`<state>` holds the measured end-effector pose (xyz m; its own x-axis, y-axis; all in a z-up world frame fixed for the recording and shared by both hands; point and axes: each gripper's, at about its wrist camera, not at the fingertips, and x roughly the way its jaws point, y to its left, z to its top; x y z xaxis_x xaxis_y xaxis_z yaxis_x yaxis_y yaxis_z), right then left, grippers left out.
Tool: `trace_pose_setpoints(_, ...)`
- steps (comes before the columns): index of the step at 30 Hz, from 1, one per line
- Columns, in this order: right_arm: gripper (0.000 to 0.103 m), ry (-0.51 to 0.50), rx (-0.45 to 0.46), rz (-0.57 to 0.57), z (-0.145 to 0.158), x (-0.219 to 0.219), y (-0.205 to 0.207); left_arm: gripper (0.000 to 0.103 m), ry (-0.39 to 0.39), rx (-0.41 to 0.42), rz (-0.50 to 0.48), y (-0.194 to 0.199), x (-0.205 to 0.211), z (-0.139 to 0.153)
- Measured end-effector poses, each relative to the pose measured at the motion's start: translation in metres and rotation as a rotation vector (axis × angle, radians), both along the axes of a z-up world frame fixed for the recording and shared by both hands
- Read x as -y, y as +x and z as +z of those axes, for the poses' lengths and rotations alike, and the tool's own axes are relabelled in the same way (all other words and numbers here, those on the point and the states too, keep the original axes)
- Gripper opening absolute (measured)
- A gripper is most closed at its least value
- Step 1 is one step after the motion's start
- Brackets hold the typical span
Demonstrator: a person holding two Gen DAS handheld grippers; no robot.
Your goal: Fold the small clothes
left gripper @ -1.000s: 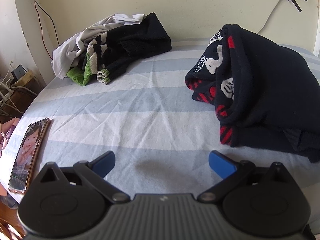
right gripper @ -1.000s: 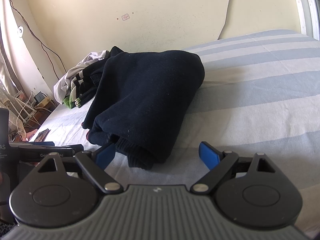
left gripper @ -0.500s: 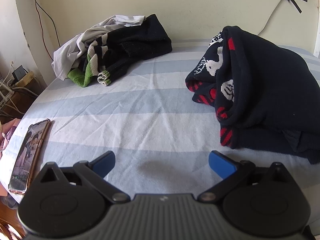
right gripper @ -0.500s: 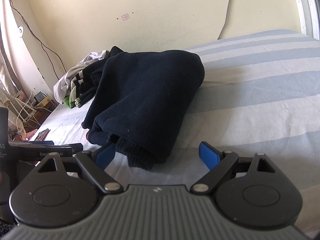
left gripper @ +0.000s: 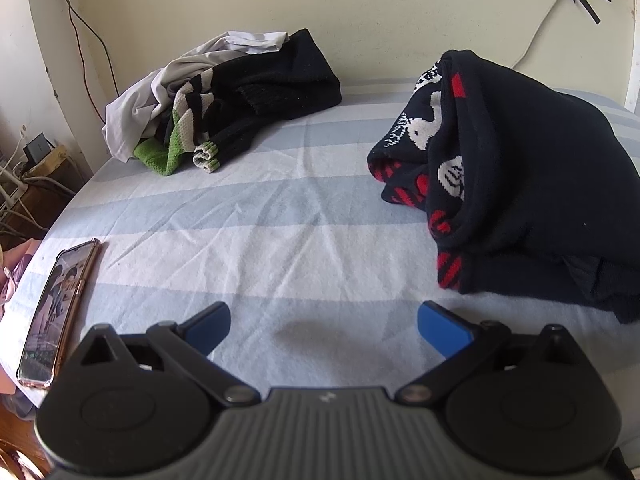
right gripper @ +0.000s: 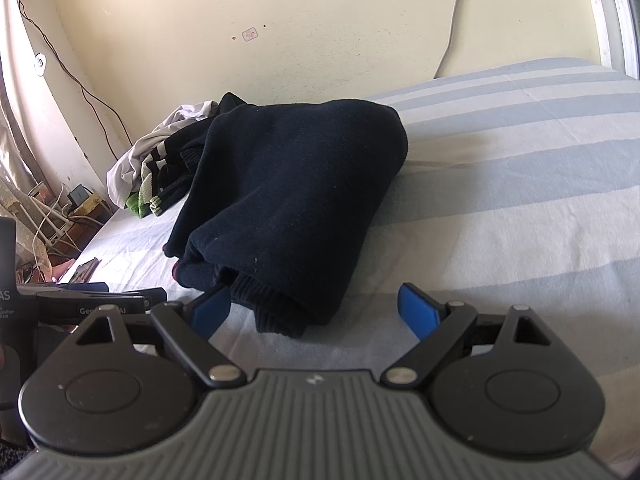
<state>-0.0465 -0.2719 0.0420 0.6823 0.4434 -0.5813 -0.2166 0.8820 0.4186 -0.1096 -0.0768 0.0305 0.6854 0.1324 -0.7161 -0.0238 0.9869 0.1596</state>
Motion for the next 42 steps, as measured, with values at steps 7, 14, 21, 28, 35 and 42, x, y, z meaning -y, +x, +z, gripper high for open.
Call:
trace_pose_setpoints(7, 0.092, 0.000, 0.000, 0.000, 0.0002, -0.0001, 0.0003, 0.103, 0.001, 0.001, -0.002, -0.0004, -0.0002, 0.0000)
trace_pose_setpoints(14, 0.092, 0.000, 0.000, 0.000, 0.0003, -0.0001, 0.0002, 0.103, 0.003, -0.001, -0.006, -0.0011, 0.0007, 0.0004)
trace_pose_setpoints(21, 0.092, 0.000, 0.001, 0.001, 0.0005, 0.0001, 0.0001, 0.103, 0.004, -0.003, -0.013, -0.0015, 0.0016, 0.0002)
trace_pose_setpoints(28, 0.092, 0.000, 0.001, 0.000, 0.0004, 0.0001, 0.0000, 0.103, 0.006, -0.005, -0.023, -0.0029, 0.0023, -0.0001)
trace_pose_setpoints(35, 0.092, 0.001, 0.000, 0.002, 0.0008, 0.0007, 0.0003, 0.103, 0.008, -0.003, -0.024, -0.0031, 0.0023, 0.0000)
trace_pose_setpoints(42, 0.092, 0.001, 0.000, 0.001, 0.0015, 0.0009, 0.0003, 0.103, 0.010, -0.005, -0.033, -0.0032, 0.0027, -0.0007)
